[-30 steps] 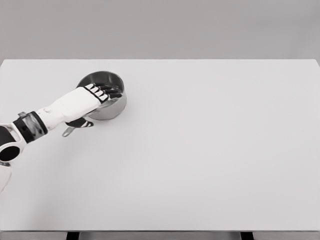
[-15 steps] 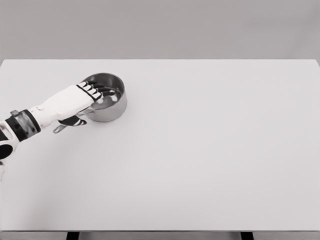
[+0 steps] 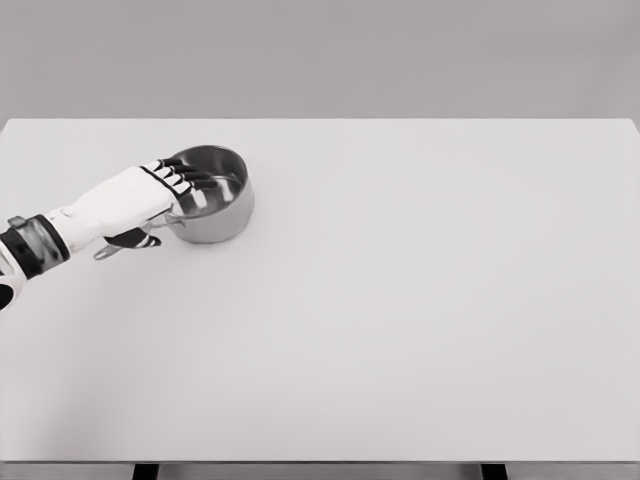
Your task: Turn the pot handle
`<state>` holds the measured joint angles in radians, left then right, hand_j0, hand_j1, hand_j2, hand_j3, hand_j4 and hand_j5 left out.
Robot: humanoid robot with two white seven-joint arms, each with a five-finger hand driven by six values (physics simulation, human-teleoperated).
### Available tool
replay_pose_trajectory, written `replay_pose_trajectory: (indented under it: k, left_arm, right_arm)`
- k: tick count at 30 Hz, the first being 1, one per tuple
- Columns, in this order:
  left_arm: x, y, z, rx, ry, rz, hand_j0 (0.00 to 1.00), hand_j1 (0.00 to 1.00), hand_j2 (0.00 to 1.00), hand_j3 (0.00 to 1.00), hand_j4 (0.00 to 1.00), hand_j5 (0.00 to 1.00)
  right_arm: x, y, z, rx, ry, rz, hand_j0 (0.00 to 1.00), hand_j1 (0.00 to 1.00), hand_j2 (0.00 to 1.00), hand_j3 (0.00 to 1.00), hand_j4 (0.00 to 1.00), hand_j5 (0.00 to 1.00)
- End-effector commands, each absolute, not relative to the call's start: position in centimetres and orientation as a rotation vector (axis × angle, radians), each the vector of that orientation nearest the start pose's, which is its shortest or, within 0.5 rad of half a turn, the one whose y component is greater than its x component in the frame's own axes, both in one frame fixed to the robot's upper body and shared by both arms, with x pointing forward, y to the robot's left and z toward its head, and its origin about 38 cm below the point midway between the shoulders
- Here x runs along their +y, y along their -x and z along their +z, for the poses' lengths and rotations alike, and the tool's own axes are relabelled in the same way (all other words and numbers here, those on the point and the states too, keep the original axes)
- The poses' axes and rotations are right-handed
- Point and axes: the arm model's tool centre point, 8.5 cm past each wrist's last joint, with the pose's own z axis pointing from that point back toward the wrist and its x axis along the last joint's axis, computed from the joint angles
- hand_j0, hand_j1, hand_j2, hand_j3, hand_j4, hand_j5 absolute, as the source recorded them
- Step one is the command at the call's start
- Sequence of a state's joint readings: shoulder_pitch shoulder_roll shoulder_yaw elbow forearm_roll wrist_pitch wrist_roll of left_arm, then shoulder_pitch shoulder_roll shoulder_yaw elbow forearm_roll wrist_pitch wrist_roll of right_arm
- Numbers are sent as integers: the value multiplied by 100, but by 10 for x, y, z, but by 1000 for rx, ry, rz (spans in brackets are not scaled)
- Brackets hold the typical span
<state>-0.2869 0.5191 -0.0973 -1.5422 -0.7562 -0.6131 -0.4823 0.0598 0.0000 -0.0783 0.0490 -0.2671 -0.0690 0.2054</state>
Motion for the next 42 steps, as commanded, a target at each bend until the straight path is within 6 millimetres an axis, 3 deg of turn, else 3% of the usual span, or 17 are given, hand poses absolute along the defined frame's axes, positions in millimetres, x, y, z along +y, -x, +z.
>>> replay_pose_trajectory:
  k: [1, 27, 42]
  left_arm:
    - [304, -410, 176, -1521, -645, -1838, 100, 100, 100, 100, 100, 100]
    - [329, -416, 179, -1463, -703, -1735, 100, 100, 100, 100, 100, 100]
    - [354, -423, 174, -1405, -713, -1691, 100, 100, 100, 100, 100, 100]
  right_arm:
    - [-256, 44, -259, -11, -90, -346, 100, 100, 100, 100, 100, 100]
    - [-256, 44, -259, -11, -90, -346, 100, 100, 100, 100, 100, 100]
    - [-256, 44, -259, -11, -90, -346, 100, 100, 100, 100, 100, 100]
